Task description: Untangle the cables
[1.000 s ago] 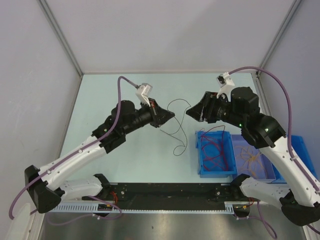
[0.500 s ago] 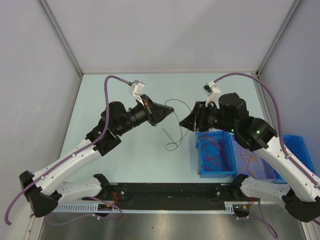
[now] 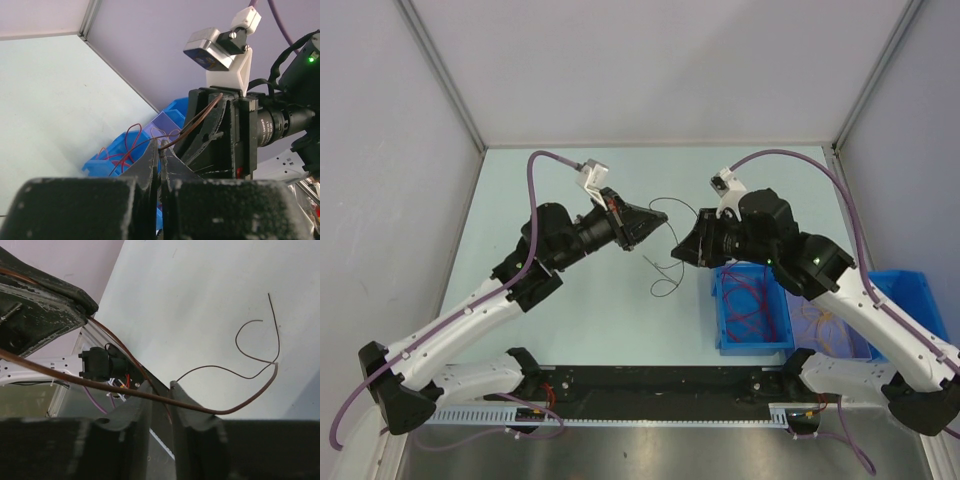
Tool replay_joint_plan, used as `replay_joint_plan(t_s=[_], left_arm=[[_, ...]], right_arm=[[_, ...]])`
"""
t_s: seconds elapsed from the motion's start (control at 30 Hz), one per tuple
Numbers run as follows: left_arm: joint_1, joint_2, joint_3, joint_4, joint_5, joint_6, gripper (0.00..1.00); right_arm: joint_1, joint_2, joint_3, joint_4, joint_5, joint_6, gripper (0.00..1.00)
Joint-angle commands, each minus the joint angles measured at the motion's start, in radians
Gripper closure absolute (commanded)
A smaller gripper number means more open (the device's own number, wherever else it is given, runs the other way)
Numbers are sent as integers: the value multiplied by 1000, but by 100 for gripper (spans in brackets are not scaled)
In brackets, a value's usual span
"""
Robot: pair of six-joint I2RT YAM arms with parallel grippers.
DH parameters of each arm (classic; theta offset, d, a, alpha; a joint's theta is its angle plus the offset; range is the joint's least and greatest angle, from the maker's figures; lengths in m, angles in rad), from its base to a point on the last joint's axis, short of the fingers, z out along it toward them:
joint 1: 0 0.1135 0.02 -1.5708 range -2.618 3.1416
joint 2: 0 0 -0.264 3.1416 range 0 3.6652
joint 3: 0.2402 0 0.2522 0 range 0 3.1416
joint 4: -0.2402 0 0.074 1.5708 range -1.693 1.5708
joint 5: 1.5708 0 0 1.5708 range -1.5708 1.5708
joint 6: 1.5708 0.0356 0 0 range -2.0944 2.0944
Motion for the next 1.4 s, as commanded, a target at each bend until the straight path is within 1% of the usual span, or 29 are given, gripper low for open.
replay_joint_plan(t_s=[0.0,0.03,0.07,0.1,0.13,0.17,0.23,0.27,0.4,0.43,0.47,0.57,0.63,0.77,0.8,0.87,0.9,0.93,1.0,1.1,1.13,1.23,1.37], left_arm=[[-1,-18,9,34,-17,-16,100],[-1,-18,7,29,-23,-19,100],[-1,-19,6,20,-56,-33,100],[0,-18,7,0,-96,-45,100],[0,-16,15,-78,-145,-62,98],[2,-12,31,-139,-270,-105,90],[13,1,45,-262,-342,-140,79],[20,4,41,-281,-354,-157,66],[66,17,-10,-310,-362,-208,49],[74,25,-16,-325,-368,-234,41],[82,33,-27,-339,-368,-241,39],[103,39,-59,-336,-327,-251,37],[105,30,-83,-302,-295,-243,36],[103,-5,-151,-301,-295,-240,35],[103,-10,-159,-311,-296,-238,35],[103,-22,-184,-319,-299,-226,35],[103,-39,-194,-325,-302,-223,35],[105,-51,-203,-328,-304,-209,35],[103,-87,-234,-327,-314,-197,35],[103,-119,-275,-324,-336,-176,34],[103,-134,-286,-321,-338,-168,33],[103,-156,-333,-286,-318,-153,33],[105,-170,-430,-209,-276,-146,34]], right_arm=[[21,7,1,60,10,10,84],[24,4,1,68,10,13,91],[25,3,1,71,10,15,100],[24,-2,2,73,11,19,100],[25,-11,2,76,7,23,100],[25,-17,1,77,5,23,100],[25,-26,2,76,-4,24,100],[25,-34,5,74,-7,24,100],[27,-40,18,71,-59,24,100],[25,-40,25,71,-70,21,100],[25,-39,28,74,-81,23,100],[25,-43,33,79,-109,24,100],[24,-45,38,96,-121,26,100],[8,-14,123,82,-118,12,100],[5,10,184,71,-119,3,100],[8,36,250,42,-124,-31,100],[7,50,328,28,-116,-42,100],[10,81,365,10,-112,-56,100],[8,111,486,-51,-78,-97,100],[7,173,596,-126,-31,-143,100],[7,197,655,-140,-20,-151,100],[5,230,741,-185,37,-177,100],[2,259,809,-214,130,-197,100]])
